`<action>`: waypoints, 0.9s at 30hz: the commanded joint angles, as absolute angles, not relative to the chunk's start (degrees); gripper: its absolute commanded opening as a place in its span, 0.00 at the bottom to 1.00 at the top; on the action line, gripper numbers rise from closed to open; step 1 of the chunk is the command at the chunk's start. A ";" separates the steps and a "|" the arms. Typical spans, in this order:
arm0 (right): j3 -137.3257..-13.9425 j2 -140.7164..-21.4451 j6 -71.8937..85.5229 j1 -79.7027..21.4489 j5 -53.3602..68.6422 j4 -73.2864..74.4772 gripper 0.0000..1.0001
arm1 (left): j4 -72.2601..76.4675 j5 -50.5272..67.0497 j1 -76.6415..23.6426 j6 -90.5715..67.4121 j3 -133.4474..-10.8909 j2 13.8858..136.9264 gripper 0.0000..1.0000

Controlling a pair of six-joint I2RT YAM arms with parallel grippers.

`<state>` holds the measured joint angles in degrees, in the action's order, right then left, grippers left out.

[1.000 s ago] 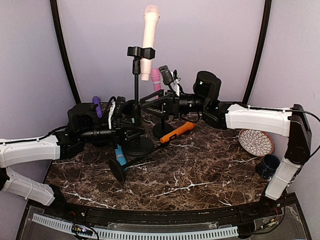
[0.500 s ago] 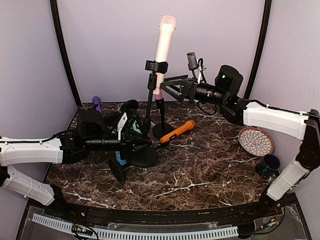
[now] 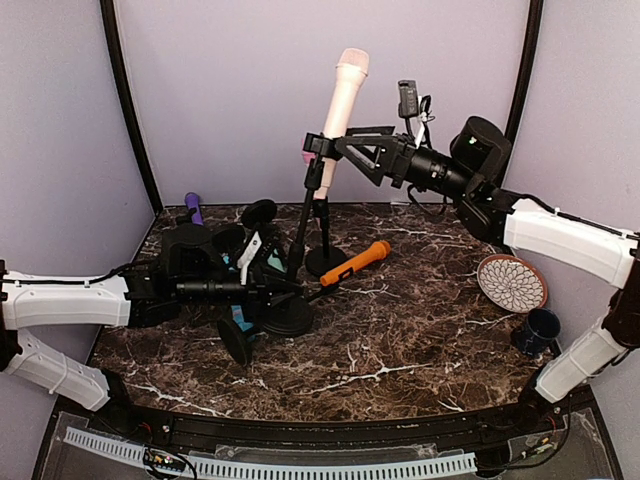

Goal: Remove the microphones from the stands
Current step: Adjust the microphone stand with the microphone at the center of the board.

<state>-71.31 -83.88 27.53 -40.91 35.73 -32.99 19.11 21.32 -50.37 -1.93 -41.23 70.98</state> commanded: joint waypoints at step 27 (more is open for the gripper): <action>-85.45 -88.90 14.16 -42.76 30.70 -0.46 0.99 | 22.47 16.94 -52.03 2.64 -44.21 70.46 0.00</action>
<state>-86.35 -89.41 17.63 -40.80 29.41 -5.56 15.31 17.76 -51.77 1.32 -41.23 72.01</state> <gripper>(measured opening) 0.986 0.180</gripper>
